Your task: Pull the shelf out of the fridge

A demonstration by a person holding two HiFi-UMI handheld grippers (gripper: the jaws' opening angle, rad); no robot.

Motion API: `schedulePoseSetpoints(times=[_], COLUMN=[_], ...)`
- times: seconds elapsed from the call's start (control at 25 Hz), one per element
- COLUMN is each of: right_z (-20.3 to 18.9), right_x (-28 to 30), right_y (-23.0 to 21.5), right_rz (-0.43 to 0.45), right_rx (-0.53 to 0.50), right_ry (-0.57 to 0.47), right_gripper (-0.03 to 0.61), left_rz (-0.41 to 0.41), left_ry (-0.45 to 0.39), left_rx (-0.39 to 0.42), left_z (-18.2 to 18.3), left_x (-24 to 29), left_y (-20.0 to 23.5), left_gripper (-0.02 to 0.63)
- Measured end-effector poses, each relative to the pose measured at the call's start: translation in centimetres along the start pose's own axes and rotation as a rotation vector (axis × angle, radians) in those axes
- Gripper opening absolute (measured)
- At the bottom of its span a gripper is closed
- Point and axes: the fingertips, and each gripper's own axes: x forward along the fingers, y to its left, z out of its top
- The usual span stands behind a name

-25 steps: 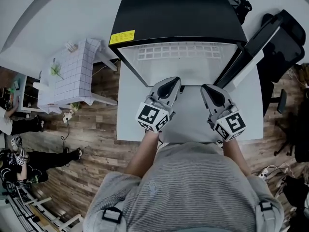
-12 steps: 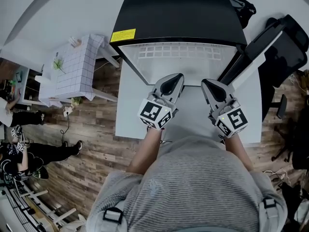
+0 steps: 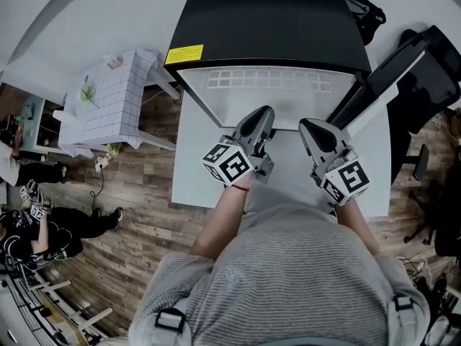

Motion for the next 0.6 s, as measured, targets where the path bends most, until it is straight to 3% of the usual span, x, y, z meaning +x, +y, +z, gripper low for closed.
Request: schedulePoseSetpoints(times=[0.16,0.24,0.32,0.44,0.6], right_z=[0.0,-0.1,-0.2,-0.1,0.1], right_x=[0.0,0.0,0.0,0.0,0.2], right_y=[-0.3,-0.4,-0.7,-1.0,-1.2], right_rz=[-0.002,-0.004,-0.006,-0.009,-0.010], right_rx=[0.001,0.000,0.000,-0.001,-0.004], right_ry=[0.004,0.006,0.009,0.011,0.010], right_gripper=[0.014,0.014,0.014,0.014,0.014], left_rz=[0.028,0.049,0.017,-0.024,-0.006], left_ry=[-0.070,-0.106,-0.153,-0.195,-0.241], left_rx=[-0.255,-0.433,-0.597,-0.684,-0.736], left_z=[0.1,-0.4,-0.3,0.1,0.3], left_x=[0.5,0.7,1.5,2.5,2.9], left_y=[1.6,2.2,1.9,1.9,3.0], left_gripper=[0.057,0.091,0.106,0.120,0.126])
